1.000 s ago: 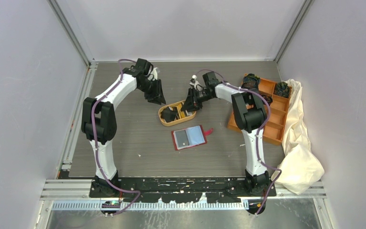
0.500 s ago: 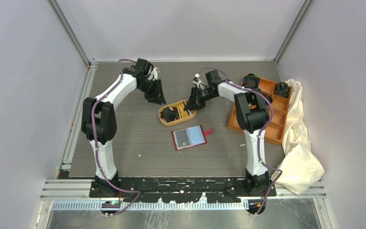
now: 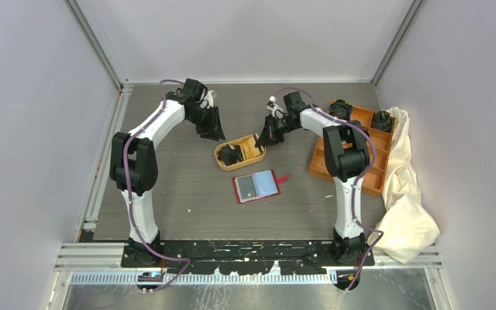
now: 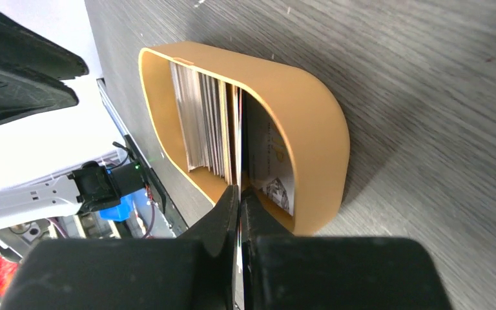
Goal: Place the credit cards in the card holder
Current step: Pick up the credit card from the storage box, then insert the credit card into the card holder.
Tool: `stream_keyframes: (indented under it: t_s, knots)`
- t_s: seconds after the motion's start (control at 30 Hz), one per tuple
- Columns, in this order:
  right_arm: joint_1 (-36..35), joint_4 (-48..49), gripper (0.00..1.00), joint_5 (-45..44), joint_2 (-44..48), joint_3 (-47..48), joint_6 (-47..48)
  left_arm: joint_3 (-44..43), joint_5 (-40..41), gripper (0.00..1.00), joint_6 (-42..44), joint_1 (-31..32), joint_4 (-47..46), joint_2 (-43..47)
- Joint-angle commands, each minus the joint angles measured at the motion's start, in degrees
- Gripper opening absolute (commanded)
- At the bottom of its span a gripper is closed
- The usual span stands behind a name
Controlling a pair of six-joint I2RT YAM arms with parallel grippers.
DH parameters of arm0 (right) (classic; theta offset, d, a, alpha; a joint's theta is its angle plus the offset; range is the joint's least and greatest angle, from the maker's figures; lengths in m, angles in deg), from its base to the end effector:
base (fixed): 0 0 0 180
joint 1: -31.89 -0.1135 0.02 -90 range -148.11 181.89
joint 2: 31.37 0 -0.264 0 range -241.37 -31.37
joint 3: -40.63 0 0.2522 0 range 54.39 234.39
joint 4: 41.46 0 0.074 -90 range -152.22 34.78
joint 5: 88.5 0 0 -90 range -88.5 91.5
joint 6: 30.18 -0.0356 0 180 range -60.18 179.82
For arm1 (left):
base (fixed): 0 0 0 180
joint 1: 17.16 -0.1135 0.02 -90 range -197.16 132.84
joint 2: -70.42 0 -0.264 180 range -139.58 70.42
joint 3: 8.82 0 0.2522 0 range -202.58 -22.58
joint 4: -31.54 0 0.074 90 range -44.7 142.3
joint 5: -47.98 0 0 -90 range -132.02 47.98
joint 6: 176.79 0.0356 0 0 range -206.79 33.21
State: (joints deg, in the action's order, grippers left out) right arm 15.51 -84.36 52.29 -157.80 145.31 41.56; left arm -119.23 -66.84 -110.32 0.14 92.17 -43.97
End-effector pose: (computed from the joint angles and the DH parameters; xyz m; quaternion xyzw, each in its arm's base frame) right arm 0.4262 0.1540 0.1452 -0.0796 0.8828 0.4584 0.0647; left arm 0.4025 -0.1410 0.2404 -0.0046 0.9539 -0.2713 0.1280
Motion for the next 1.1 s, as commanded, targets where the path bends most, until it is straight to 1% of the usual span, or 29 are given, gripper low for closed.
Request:
stream_keyframes:
  t_s: [0.0,0.13,0.3,0.37,0.43,0.53,0.6,0.67,0.7,0.73,0.8,0.87,0.93,1.0,1.07]
  knots:
    - [1.4,-0.7,0.03,-1.2,7.4,1.1,2.5,0.0,-2.7,0.30,0.7,-0.6,-4.6,5.2]
    - [1.9,-1.8,0.03,-2.1,9.0,1.2,4.2,4.1,-4.6,0.30,0.9,-0.8,-11.0,10.8]
    - [2.4,-2.4,0.02,-1.8,13.0,0.6,6.4,11.8,-7.6,0.31,2.5,-0.8,-23.2,20.9]
    - [2.5,-1.8,0.02,-0.5,15.6,-0.6,7.1,15.7,-7.9,0.33,2.8,-0.7,-29.1,25.4]
    - [2.5,-0.4,0.02,1.1,18.9,-2.8,7.8,20.4,-8.5,0.38,2.4,-0.7,-36.0,30.0]
    - [2.5,3.8,0.02,3.2,25.1,-7.7,8.3,28.1,-9.0,0.60,-0.4,-0.7,-48.3,36.6]
    - [2.5,6.5,0.02,4.6,29.3,-11.5,9.4,35.8,-10.4,0.70,-4.2,-0.8,-57.6,40.9]
    - [2.5,9.9,0.02,6.4,33.3,-16.6,10.0,42.4,-10.8,0.85,-10.3,-0.8,-66.9,43.9]
    - [2.5,11.9,0.03,7.3,36.0,-18.6,10.0,45.4,-10.4,0.93,-15.2,-0.8,-70.9,45.2]
    - [2.5,13.7,0.02,8.2,37.7,-20.8,9.9,48.2,-9.7,0.98,-18.9,-0.9,-73.9,46.4]
    - [2.6,16.3,0.03,10.1,41.0,-24.3,9.7,53.7,-8.8,1.00,-25.2,-1.1,-79.8,48.4]
    - [2.5,17.8,0.03,12.3,43.9,-27.3,9.8,59.2,-9.2,1.00,-30.1,-1.1,-88.8,49.9]
    - [2.5,19.7,0.03,13.7,46.6,-30.5,9.2,64.3,-9.7,0.97,-33.5,-0.8,-96.3,51.1]
    - [2.5,23.5,0.03,15.6,49.5,-34.2,8.7,69.1,-9.9,0.94,-34.1,0.8,-100.7,53.1]
    - [2.5,28.3,0.04,16.8,52.5,-38.2,7.3,72.7,-8.6,0.92,-31.2,4.4,-100.6,56.4]
